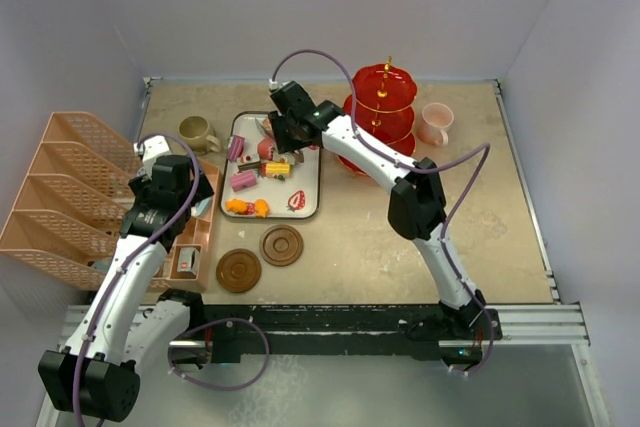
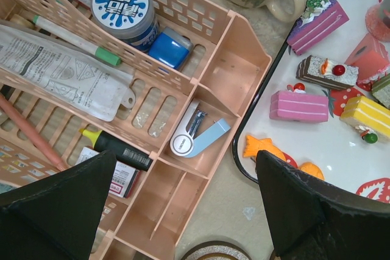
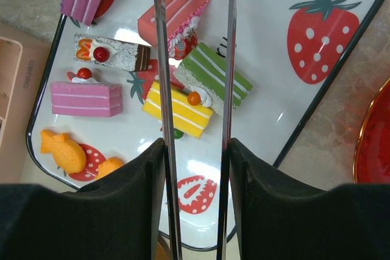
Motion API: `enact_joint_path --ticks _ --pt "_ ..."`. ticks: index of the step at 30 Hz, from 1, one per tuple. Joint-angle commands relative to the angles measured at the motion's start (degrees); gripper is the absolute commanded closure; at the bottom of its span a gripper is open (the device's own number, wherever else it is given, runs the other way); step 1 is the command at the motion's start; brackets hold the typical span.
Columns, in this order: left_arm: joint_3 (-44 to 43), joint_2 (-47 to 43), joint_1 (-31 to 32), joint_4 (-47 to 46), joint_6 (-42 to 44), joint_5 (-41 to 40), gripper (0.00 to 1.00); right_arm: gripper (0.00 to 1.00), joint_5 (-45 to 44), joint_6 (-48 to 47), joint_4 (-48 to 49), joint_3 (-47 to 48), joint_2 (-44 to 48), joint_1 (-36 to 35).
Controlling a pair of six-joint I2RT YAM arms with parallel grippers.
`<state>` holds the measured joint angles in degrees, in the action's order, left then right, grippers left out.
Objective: Serve the afternoon tea
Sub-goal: Pick up the desert from the tray.
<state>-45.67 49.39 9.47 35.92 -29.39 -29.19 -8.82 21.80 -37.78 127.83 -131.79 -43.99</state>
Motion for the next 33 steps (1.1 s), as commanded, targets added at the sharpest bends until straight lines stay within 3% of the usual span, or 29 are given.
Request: enact_joint_path --ticks 1,16,26,33 --pt "-2.59 -0.26 0.28 -1.2 -0.22 0.3 0.05 0.54 0.76 -1.71 -0.26 3.81 -1.41 -0.22" --pt "-2.49 0.47 0.28 -1.62 -0.06 1.92 0.06 0.54 -2.08 -2.5 -0.66 5.07 -2.84 -0.15" --pt "-2.41 0.44 0.28 -1.51 -0.15 1.6 0.06 0.63 -4.77 -1.65 0.77 2.28 -0.3 -0.22" --pt "-2.45 0.74 0.28 -1.57 -0.14 2.09 0.06 0.64 -7.26 1.36 4.1 -7.42 7.87 0.12"
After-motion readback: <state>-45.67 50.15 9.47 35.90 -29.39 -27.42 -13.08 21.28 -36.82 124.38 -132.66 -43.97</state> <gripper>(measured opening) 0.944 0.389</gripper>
